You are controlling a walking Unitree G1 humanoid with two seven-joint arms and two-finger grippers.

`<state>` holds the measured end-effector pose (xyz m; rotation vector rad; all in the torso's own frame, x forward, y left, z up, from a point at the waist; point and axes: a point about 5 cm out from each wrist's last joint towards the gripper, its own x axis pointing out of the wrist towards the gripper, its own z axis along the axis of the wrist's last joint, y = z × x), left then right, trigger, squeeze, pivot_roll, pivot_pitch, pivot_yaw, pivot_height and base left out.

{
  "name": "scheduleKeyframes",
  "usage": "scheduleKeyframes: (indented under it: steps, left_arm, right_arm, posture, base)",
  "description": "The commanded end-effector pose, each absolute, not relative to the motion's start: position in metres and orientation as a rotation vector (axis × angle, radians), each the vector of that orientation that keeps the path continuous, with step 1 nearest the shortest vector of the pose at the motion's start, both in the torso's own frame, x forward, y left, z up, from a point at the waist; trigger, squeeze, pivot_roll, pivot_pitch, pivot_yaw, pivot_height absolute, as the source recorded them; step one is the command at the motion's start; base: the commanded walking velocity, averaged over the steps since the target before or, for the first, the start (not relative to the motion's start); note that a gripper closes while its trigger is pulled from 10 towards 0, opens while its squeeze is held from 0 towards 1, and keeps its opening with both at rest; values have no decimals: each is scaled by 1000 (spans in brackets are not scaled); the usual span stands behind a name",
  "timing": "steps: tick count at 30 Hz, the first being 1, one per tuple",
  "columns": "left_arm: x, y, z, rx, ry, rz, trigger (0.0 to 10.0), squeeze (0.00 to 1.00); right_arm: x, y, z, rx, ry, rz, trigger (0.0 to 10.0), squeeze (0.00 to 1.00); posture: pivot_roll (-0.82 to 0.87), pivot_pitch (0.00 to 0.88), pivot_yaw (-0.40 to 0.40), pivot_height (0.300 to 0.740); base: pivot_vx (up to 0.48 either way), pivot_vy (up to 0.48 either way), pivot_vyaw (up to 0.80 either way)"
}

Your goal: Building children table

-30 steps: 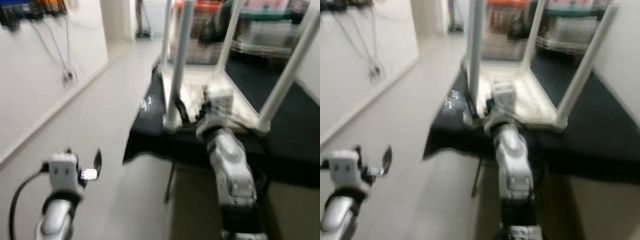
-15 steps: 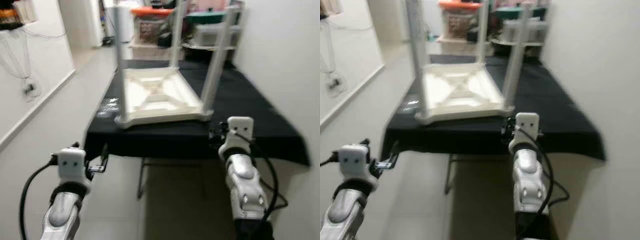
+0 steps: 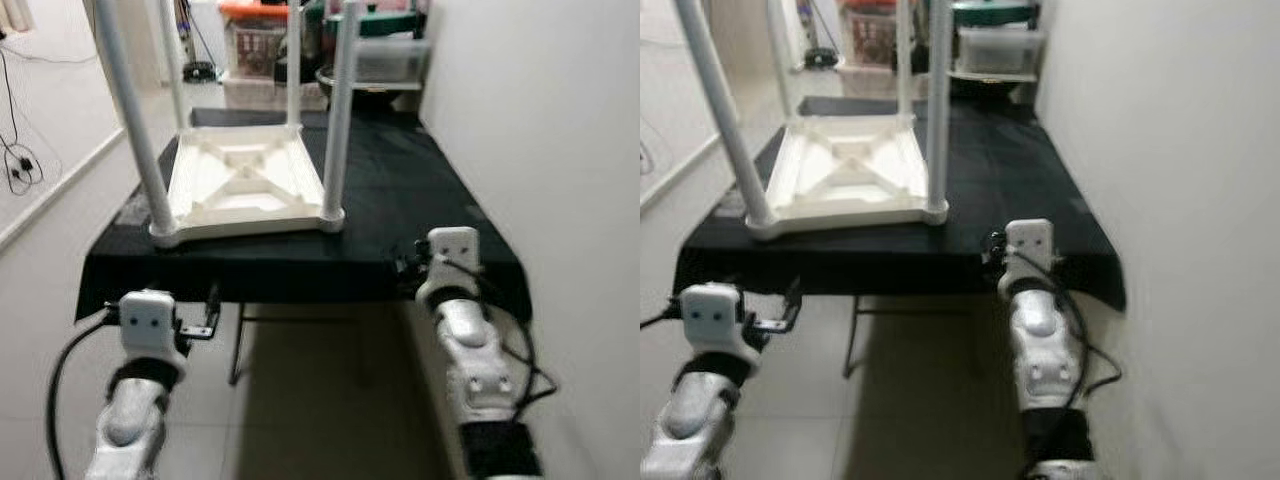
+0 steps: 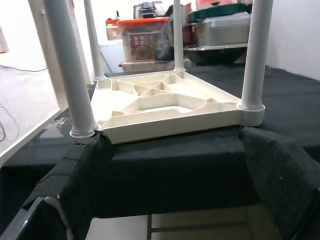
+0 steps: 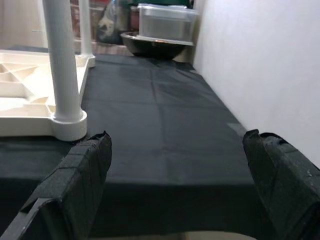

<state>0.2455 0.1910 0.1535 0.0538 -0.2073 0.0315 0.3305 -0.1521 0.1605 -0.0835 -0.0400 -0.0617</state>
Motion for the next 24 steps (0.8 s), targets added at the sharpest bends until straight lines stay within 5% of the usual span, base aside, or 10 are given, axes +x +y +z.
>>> scheduleKeyframes:
  steps: [1,14,24]
  left_arm:
    - [248,193,155,42,-224,53,10000,0]
    - [251,189,158,35,-235,33,10000,0]
    - [253,187,159,36,-237,19,10000,0]
  right_arm:
    - [333,-138,162,-69,-48,-7,10000,0]
    - [338,-125,164,-57,-51,48,10000,0]
    - [346,-157,162,-90,-3,-230,10000,0]
  posture:
    - [-18,0,-72,740]
    - [-15,0,-72,740]
    - [-9,0,-70,740]
  base:
    - [349,0,0]
    - [440,0,0]
    - [469,0,0]
